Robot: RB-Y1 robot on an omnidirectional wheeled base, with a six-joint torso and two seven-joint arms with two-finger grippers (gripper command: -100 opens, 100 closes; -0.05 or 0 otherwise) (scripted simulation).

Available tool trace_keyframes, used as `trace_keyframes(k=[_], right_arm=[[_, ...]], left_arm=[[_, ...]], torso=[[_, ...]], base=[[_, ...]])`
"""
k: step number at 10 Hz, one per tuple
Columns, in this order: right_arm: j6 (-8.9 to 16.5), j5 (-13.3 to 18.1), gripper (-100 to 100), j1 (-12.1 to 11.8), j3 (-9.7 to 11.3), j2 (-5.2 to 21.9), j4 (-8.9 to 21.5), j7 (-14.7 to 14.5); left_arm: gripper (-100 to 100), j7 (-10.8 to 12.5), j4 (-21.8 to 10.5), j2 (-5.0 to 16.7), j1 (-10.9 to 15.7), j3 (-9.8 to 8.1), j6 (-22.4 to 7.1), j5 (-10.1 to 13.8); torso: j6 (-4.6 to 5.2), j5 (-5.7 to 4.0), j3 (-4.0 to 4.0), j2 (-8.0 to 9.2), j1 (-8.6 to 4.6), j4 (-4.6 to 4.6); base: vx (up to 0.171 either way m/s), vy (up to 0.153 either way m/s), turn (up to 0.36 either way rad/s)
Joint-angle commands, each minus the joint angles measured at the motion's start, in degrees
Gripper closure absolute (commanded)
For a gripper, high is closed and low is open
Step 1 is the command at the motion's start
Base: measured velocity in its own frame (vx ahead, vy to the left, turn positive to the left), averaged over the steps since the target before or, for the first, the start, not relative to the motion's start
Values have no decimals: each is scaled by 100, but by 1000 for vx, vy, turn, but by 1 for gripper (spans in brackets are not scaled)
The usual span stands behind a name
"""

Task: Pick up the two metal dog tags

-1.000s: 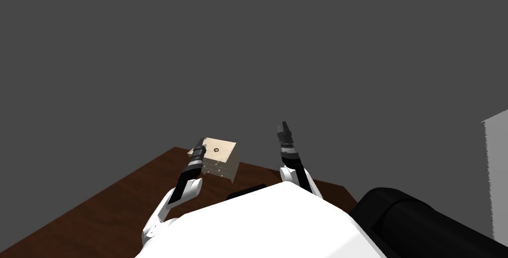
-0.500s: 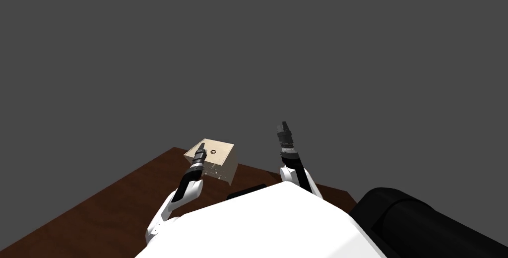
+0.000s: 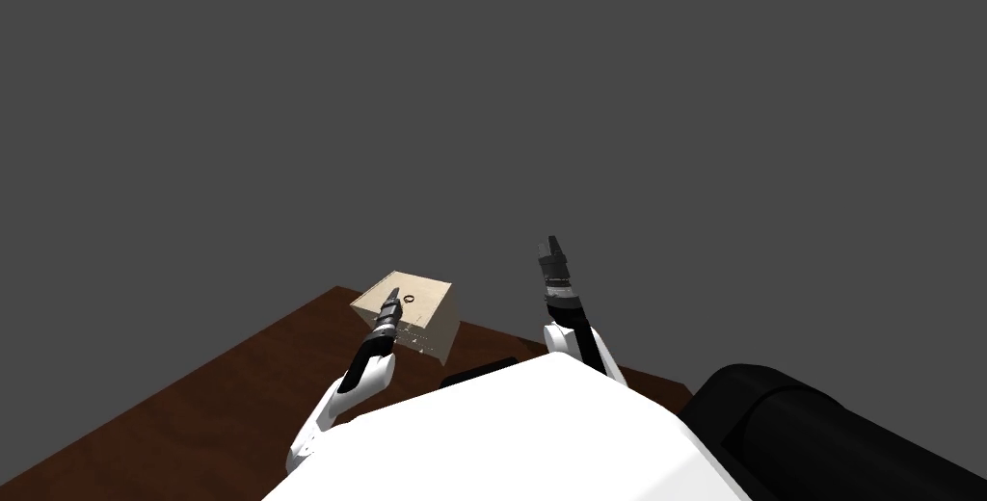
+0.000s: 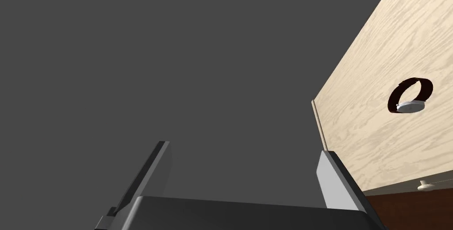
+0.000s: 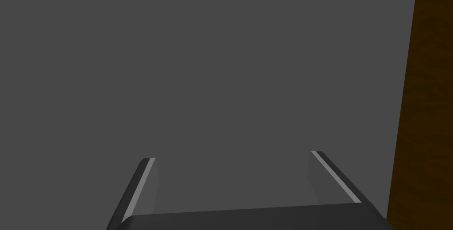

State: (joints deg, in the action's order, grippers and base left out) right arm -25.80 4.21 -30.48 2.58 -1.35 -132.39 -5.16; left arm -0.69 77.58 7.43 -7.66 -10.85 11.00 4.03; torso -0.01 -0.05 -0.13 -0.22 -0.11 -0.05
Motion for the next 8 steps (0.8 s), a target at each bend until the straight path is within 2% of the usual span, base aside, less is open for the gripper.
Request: trace_keyframes(k=[1,3,7,8], right_arm=[[0,0,0,0,0,0,0,0],[0,0,0,0,0,0,0,0],[0,0,0,-1,0,0,0,0],[0,0,0,-1,0,0,0,0]], left_arm=[[-100,48,-286,-36,33,-39,-268,48],[-100,48,-345,-36,33,-39,-268,48],[-100,201,-1119,-68,98,-136,-975,183],[-100,201,-1126,-68,98,-136,-975,183]], torso=[[0,0,0,0,0,0],[1,-1,-1,0,-4,0],[-1,-1,-8,-15,-4,-3],[0,0,-12,-20,-2,-5]], base=[[75,-62,47],[34,-39,9],[82,-47,44],[69,-30,13]])
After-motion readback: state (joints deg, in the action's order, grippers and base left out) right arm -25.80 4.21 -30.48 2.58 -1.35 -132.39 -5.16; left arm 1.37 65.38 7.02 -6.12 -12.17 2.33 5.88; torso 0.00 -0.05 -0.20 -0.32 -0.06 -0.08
